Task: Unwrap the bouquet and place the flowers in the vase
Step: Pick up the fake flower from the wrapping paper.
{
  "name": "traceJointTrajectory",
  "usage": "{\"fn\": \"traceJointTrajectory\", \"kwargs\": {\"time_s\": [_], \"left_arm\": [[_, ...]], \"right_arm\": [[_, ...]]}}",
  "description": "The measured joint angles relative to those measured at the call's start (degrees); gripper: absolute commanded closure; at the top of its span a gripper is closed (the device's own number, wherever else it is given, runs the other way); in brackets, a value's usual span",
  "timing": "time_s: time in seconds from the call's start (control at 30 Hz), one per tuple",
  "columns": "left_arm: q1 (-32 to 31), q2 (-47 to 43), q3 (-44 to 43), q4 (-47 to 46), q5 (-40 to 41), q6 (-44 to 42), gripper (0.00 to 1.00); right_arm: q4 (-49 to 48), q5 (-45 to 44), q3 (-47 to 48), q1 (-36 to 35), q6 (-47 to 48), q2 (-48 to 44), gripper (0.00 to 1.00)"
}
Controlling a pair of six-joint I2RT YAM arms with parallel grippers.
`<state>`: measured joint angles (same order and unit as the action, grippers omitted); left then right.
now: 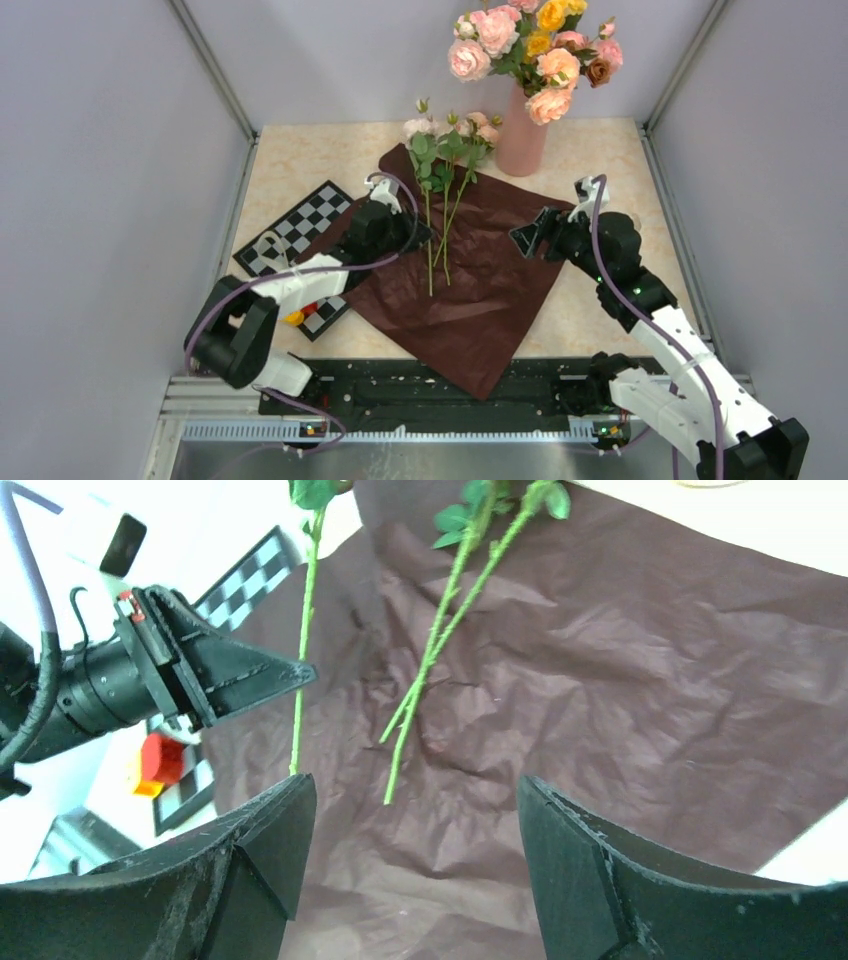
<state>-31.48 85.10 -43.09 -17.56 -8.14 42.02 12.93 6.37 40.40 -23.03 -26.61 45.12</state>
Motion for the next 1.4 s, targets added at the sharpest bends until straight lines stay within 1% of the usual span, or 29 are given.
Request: {"fn": "traceJointTrajectory", "kwargs": {"time_s": [0.17, 0.27, 0.4, 0.57, 0.77, 1.03, 1.17, 1.4], "left_arm": [[-2.78, -9.31, 4.7, -5.27, -2.16, -1.7, 1.0], [-7.06, -15.1, 7.39, -9.18, -3.17, -1.92, 1.0], [-13.57, -20.44, 8.92, -13.2, -2.91, -2.47, 1.0], [-20.37, -24.79, 10.64, -16.15, -0.11, -4.17, 1.0], [-25.27, -27.12, 11.85, -16.81, 3.32, -6.16, 1.0], [-28.89, -28.61, 13.46, -17.22, 6.29, -8.13, 1.0], [-29.77, -29.42, 13.75, -17.14, 6.69, -9.25, 1.0], [-30.64, -31.12, 13.75, -16.06, 8.22, -11.39, 1.0]], "right_arm": [[-6.86, 9.18, -2.27, -0.02, -0.59, -0.52, 0.23], [-11.93, 15.43, -2.71, -0.02, -1.84, -0.35, 0.23], [-19.82, 23.93, -2.84, -0.02, -4.98, 1.27, 0.23], [-25.27, 30.01, -2.78, -0.09, -8.94, 4.46, 0.22], [-30.1, 33.64, -0.61, -0.59, -12.87, 7.15, 0.22], [-39.91, 36.26, 1.86, -1.01, -18.97, 10.05, 0.29], [-42.25, 36.96, 2.82, -1.49, -20.65, 11.43, 0.31], [-43.74, 38.05, 3.93, -3.15, -21.75, 14.56, 0.42]]}}
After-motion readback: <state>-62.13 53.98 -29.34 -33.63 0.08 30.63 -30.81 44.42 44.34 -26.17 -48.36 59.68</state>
